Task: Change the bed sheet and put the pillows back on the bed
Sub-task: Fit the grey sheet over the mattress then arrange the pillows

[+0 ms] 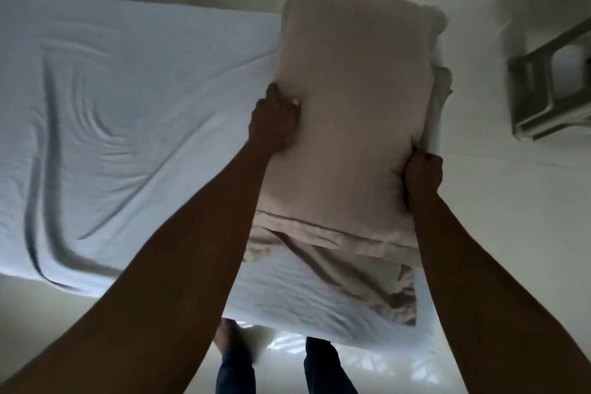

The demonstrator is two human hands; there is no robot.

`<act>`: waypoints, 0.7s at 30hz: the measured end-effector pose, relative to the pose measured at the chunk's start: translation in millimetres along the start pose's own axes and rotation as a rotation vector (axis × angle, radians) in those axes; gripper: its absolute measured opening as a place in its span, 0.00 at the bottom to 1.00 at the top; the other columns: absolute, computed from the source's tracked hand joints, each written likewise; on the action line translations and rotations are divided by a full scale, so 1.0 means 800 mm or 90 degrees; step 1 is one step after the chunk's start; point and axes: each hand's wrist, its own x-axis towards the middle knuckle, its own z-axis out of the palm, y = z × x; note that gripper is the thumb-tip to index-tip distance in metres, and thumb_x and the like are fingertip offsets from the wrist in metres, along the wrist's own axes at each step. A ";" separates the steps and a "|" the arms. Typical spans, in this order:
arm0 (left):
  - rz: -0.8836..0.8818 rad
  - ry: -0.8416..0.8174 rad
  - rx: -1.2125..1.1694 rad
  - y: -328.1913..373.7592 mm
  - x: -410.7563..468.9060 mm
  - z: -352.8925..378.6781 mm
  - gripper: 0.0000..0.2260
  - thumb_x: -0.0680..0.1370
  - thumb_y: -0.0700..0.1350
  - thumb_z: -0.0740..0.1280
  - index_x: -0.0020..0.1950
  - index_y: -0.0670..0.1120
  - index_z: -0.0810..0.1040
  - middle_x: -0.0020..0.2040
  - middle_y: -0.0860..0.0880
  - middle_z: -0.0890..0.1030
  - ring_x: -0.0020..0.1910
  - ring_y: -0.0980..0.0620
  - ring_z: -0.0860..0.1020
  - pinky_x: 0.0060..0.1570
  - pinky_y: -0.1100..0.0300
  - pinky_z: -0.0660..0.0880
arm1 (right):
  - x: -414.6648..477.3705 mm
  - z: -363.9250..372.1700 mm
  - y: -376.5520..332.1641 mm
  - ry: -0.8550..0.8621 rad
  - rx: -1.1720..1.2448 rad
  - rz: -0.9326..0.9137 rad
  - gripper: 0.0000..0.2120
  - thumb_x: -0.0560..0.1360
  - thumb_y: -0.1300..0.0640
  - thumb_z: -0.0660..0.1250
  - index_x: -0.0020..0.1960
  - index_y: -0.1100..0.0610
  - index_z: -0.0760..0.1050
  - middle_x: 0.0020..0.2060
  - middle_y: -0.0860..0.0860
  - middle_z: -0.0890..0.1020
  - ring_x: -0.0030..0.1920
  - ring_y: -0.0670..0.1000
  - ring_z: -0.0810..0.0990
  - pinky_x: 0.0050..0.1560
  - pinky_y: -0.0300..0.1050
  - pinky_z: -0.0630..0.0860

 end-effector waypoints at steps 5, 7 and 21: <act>0.009 0.049 0.016 -0.084 -0.078 0.033 0.29 0.82 0.60 0.53 0.81 0.50 0.59 0.70 0.39 0.72 0.64 0.36 0.74 0.62 0.43 0.71 | -0.054 0.003 -0.034 0.121 -0.141 -0.209 0.26 0.84 0.47 0.56 0.75 0.62 0.66 0.71 0.63 0.73 0.72 0.63 0.70 0.69 0.53 0.65; 0.033 0.058 0.033 -0.126 -0.109 0.030 0.31 0.80 0.63 0.51 0.80 0.49 0.62 0.69 0.40 0.74 0.63 0.36 0.76 0.61 0.44 0.73 | -0.090 0.015 -0.047 0.165 -0.258 -0.362 0.30 0.81 0.45 0.56 0.77 0.62 0.64 0.73 0.63 0.70 0.74 0.62 0.67 0.72 0.55 0.63; -0.162 -0.210 0.206 -0.551 -0.240 -0.109 0.33 0.82 0.57 0.61 0.83 0.51 0.50 0.81 0.40 0.54 0.78 0.39 0.59 0.71 0.37 0.63 | -0.397 0.298 0.144 -0.462 -0.820 -0.710 0.26 0.75 0.51 0.66 0.73 0.54 0.71 0.75 0.56 0.69 0.76 0.57 0.66 0.77 0.57 0.55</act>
